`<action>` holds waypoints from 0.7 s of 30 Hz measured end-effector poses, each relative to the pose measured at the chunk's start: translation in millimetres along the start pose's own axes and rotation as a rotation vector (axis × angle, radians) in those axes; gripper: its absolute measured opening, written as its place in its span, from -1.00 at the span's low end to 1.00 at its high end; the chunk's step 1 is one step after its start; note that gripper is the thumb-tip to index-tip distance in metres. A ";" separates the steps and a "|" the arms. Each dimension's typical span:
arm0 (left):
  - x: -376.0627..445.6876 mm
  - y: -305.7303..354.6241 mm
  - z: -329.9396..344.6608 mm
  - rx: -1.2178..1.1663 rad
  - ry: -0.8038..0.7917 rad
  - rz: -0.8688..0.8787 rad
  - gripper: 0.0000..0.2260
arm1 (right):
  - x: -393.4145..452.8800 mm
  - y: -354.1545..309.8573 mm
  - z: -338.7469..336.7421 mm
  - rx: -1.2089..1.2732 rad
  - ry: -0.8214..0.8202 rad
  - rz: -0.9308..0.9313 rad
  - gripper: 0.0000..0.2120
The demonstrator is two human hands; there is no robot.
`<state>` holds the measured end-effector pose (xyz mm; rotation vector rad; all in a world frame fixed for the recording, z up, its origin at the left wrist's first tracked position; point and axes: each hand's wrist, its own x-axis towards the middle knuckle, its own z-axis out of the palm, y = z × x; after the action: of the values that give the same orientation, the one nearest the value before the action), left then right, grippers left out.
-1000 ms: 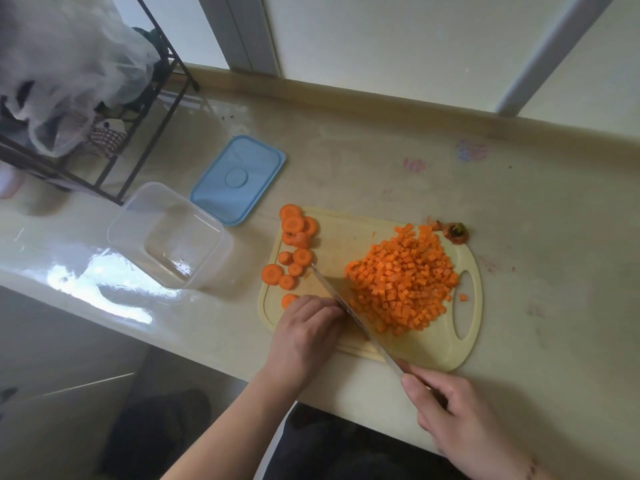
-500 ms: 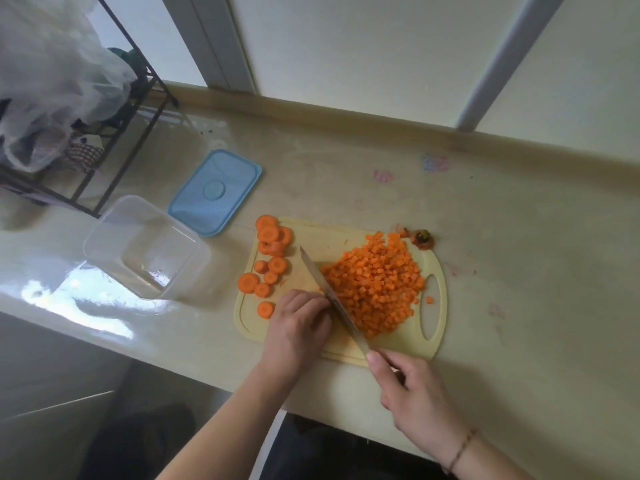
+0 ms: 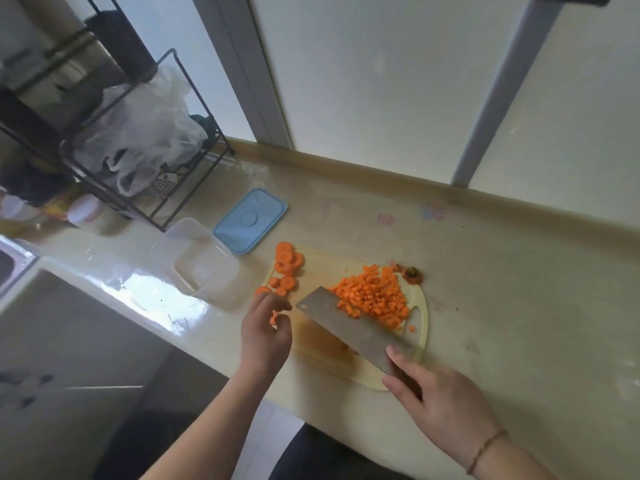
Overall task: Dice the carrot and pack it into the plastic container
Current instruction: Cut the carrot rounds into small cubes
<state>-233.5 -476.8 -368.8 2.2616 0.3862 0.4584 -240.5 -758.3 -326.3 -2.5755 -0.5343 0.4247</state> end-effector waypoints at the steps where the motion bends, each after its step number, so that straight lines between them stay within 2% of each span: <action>1: 2.2 7.3 -3.2 -0.012 -0.023 0.095 -0.82 | 0.4 2.1 -1.2 -0.078 0.008 -0.044 -0.22; 2: 4.5 13.9 -5.0 0.024 -0.119 0.232 -0.93 | 2.7 2.7 -1.8 -0.158 0.021 -0.087 -0.24; 3: 8.4 19.0 -3.6 0.102 -0.236 0.364 -0.95 | 6.0 4.1 -1.5 -0.225 0.024 -0.113 -0.25; 4: 13.3 22.7 0.5 0.196 -0.342 0.447 -0.87 | 8.1 3.0 -2.6 -0.261 -0.013 -0.088 -0.28; 5: 18.5 23.7 6.7 0.273 -0.421 0.480 -0.80 | 8.1 0.6 -3.2 -0.270 -0.082 -0.062 -0.31; 9: 33.9 21.2 31.7 0.397 -0.594 0.514 -0.72 | 10.7 -7.1 10.1 -0.383 0.091 -0.163 -0.32; 13: 43.1 23.5 43.3 0.329 -0.635 0.509 -0.75 | 12.4 -22.2 15.2 -0.448 0.133 -0.097 -0.29; 17: 56.2 27.0 56.1 0.290 -0.706 0.371 -0.79 | 9.2 -37.0 22.2 -0.469 0.173 -0.033 -0.28; 19: 60.4 23.9 55.2 0.223 -0.725 0.419 -0.80 | 5.1 -46.8 22.4 -0.456 0.203 -0.014 -0.28; 21: 65.4 11.7 48.1 0.174 -0.668 0.476 -0.83 | -0.9 -57.3 22.3 -0.433 0.199 0.026 -0.30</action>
<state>-152.7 -488.2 -377.1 2.5081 -0.4759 -0.1237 -266.6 -703.6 -316.0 -2.9960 -0.5721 0.0583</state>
